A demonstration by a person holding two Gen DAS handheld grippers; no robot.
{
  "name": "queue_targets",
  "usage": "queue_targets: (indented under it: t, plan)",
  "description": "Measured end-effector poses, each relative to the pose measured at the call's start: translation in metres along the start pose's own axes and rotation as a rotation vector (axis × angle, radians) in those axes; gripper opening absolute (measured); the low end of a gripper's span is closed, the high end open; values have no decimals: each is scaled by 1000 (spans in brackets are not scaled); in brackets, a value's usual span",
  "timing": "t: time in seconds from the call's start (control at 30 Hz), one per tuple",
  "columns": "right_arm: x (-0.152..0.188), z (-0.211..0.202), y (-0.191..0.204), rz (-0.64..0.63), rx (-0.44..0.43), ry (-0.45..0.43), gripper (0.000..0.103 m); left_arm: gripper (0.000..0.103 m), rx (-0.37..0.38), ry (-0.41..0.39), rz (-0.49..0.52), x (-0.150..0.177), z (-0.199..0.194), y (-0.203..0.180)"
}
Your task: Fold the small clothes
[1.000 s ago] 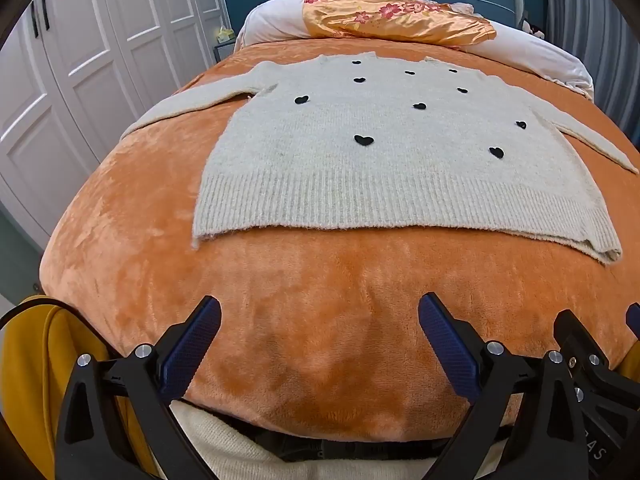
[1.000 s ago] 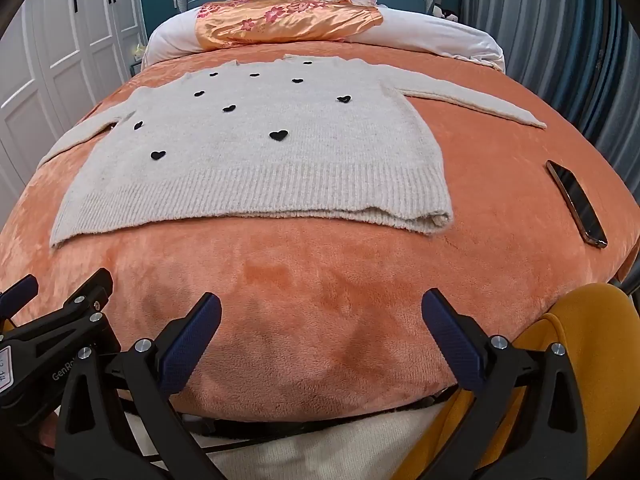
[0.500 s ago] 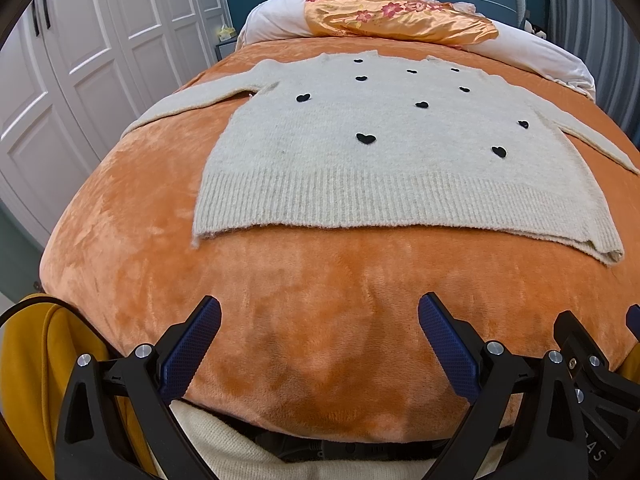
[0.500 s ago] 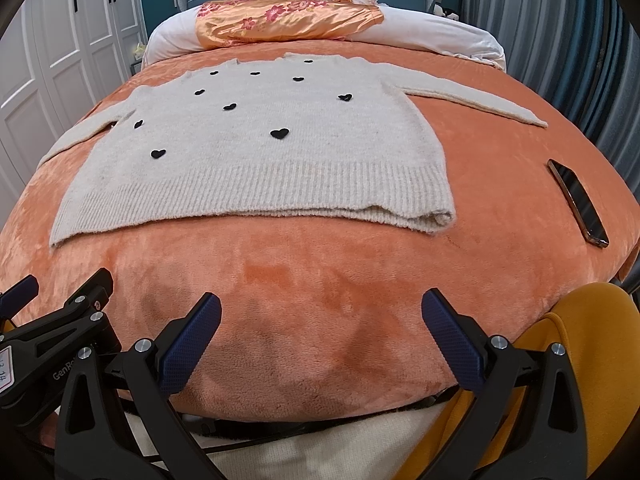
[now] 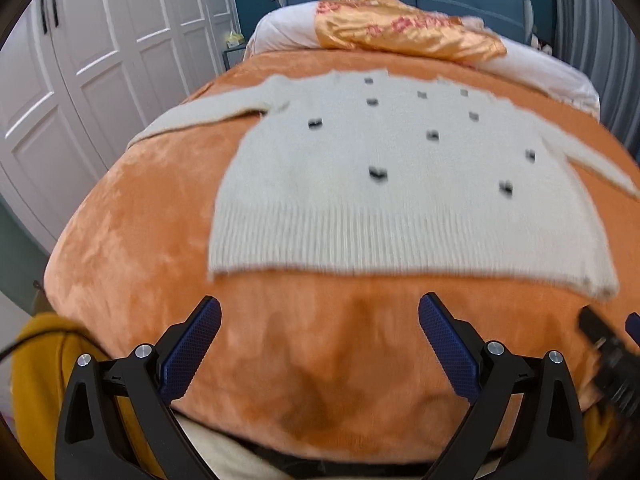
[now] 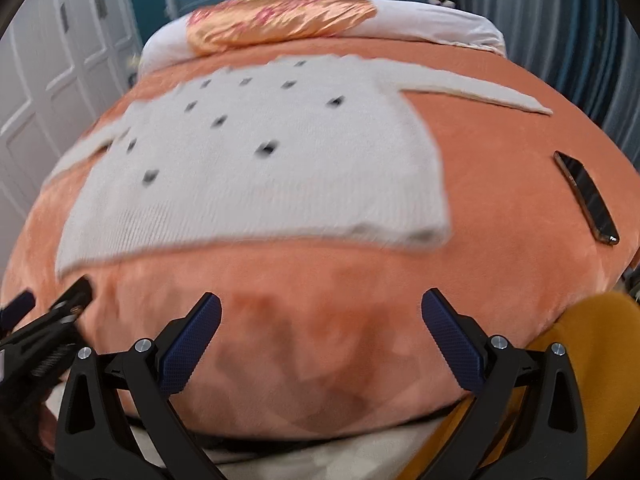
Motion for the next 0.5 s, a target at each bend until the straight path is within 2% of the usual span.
queue_targets:
  t: [0.1,0.17,0.3,0.37,0.5]
  plan:
    - [-54,5,-41,59,7,-61,98,98,12,-29,-40,-29,3,21]
    - [-93,13,-74,94,22,-101,98,98,-7,-33,-60,-57,14,31]
    - [-171,43,-147,210,17,-177,98,98,-46,-51,-102,-93,31,47]
    - [-204,68,-184,271,33,-184,98,98,-67,-72,-133,-112,43,53]
    - [-249,117,-242,380,99,-187,98,97,-96,-123,-169,-147,62,54]
Point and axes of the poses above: each gripper's, at about its wrist camera, not at the fingertips, and z roughly the way its jaws point, y to its left, x to its underside, the point moved 7 cm from there along z, roughly the way its jaws point, and after that the axes turned 7 degrees about z, right-handed, at the moved point
